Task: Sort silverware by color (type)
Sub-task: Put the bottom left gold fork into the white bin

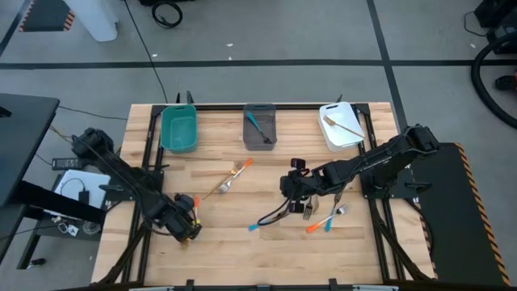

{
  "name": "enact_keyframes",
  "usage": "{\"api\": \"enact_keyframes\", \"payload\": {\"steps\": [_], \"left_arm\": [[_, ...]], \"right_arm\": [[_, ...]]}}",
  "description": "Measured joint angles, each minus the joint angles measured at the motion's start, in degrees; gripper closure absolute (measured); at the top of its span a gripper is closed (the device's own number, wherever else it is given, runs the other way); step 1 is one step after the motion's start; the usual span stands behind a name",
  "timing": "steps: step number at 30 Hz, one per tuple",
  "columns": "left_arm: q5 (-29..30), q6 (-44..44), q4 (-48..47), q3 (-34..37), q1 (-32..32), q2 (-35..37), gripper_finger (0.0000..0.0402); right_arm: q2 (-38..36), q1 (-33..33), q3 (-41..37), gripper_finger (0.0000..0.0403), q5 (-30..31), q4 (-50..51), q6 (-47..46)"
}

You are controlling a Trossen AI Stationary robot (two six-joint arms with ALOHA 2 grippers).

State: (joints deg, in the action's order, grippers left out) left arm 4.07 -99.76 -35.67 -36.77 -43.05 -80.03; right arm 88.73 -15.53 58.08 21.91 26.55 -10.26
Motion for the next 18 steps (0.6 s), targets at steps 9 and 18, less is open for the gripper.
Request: {"api": "enact_keyframes", "payload": {"steps": [9, 18], "left_arm": [[-2.0, 1.9, -1.4, -0.3, 0.0, -3.1, 0.0259], [-4.7, 4.9, -5.4, -0.3, 0.0, -3.1, 0.026]], "right_arm": [[0.0, 0.0, 0.0, 0.0266, -0.6, -1.3, 1.1], [0.0, 1.2, 0.0, 0.0266, -0.6, -1.2, 1.3]]}}
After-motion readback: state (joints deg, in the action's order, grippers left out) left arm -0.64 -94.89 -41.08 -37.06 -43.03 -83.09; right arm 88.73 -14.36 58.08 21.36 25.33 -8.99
